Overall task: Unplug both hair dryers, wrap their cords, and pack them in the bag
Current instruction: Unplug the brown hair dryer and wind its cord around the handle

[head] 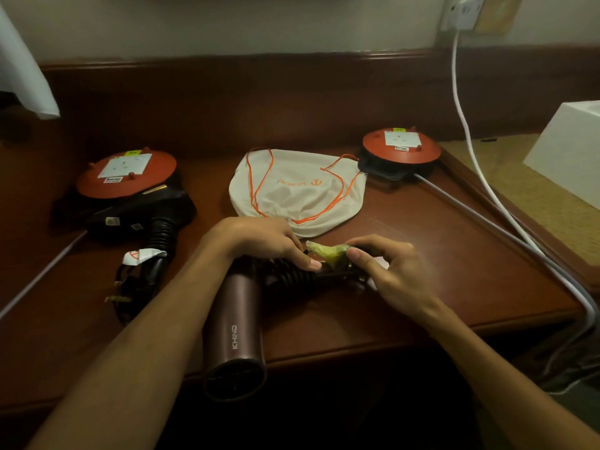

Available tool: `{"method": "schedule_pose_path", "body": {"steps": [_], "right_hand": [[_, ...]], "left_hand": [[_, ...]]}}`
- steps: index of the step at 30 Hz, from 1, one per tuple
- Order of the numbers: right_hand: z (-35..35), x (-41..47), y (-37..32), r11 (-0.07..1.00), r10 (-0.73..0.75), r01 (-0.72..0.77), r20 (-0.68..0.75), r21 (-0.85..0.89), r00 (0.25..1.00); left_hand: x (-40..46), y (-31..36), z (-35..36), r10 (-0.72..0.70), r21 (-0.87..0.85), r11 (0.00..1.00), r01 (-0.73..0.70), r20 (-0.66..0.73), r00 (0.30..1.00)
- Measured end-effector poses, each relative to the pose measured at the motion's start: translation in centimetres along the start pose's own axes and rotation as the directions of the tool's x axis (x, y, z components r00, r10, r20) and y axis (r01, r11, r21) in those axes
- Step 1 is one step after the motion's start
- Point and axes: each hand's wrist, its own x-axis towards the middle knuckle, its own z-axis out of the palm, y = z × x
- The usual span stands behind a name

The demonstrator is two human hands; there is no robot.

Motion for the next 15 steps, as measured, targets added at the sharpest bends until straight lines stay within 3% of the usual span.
{"method": "schedule_pose_path", "body": {"steps": [5,10,15], "right_hand": [[-0.9,1.2,-0.1,0.986,0.157,-0.148,0.151,-0.071,0.976],[-1.0,1.6,-1.6,0.957,0.112,-0.062,0.166,-0.284,0.980],[-1.3,2.6,-1.7,0.950,0.281,-0.300,0.194,0.081,0.940]], "left_hand": [[-0.1,0.1,0.1,0.012,-0.002,1.000,-0.012,0.008,1.000],[-0.6,0.0,0.7,0.041,-0.049,0.998,-0.042,-0.024,0.999],[-0.7,0.0,1.3,0.071,-0.041,0.997,-0.072,-0.031,0.997]]}}
